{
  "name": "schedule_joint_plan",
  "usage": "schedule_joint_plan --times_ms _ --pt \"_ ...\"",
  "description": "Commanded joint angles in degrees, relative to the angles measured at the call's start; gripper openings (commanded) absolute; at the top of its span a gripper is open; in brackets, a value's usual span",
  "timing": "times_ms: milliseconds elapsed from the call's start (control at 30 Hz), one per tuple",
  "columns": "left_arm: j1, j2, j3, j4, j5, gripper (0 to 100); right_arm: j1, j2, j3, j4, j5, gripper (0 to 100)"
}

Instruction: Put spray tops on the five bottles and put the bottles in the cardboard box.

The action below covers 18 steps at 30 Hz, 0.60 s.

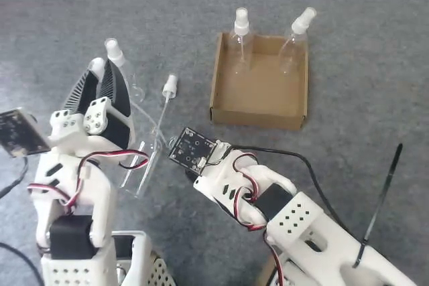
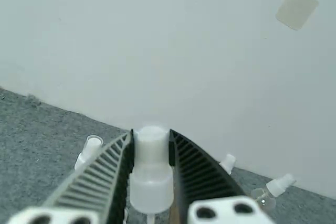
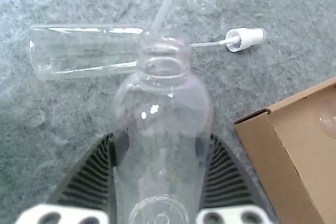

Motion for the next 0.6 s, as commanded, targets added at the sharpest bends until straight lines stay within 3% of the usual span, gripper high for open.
schedule_joint_plan --times_ms 0,333,567 --pt "0.26 -0.70 -3.74 1.32 0.62 1 0.04 -2.33 -0.44 -0.92 -0.44 0.6" --pt "0.62 -0.70 -4.53 2.64 0.62 1 0.13 -2.33 -0.44 -0.75 -0.53 0.6" --pt "6.24 -0.62 -3.91 3.16 0.53 1 0.13 -2.33 0.00 -0.75 -0.62 0.6"
